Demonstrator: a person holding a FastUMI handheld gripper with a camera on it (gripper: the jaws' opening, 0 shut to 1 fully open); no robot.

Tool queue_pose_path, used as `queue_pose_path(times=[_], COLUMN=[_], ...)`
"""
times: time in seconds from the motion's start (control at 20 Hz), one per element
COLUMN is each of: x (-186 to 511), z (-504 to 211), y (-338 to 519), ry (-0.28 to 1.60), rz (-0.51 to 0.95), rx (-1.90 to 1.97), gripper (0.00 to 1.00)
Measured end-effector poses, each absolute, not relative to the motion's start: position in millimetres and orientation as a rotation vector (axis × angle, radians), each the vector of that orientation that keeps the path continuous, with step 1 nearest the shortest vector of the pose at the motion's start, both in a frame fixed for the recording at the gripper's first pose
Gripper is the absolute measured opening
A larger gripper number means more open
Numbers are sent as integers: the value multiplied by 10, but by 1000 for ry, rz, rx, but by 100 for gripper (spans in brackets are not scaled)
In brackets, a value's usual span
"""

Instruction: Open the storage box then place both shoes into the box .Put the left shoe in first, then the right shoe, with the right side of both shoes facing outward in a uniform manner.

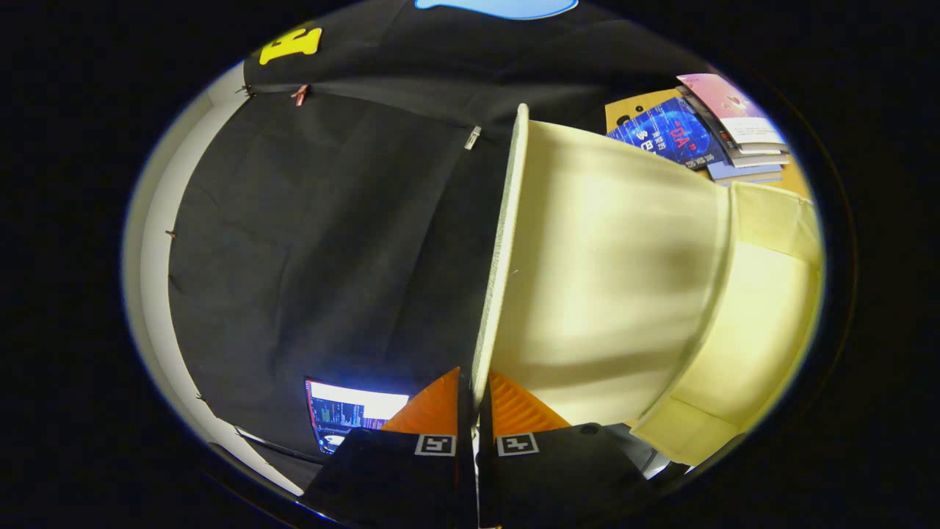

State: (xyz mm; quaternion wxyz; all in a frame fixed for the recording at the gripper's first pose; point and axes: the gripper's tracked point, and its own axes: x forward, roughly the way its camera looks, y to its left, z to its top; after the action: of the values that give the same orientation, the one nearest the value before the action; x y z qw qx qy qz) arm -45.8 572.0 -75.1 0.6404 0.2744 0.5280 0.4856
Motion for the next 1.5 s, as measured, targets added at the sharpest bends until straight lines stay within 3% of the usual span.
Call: queue_pose_path(times=[0.2,0.3,0.45,0.7,1.05,1.5], x=[-582,-515,-281,209,565,525], z=[-1176,-1290,-1257,-859,-661,-1196], y=[5928,5911,5715,4945,3069,1100], ry=[1260,1226,1100,872,609,552], rz=[1071,1054,1026,914,638,333], rx=[551,496,441,433,278,57], gripper=[8,17,99,98,98,99])
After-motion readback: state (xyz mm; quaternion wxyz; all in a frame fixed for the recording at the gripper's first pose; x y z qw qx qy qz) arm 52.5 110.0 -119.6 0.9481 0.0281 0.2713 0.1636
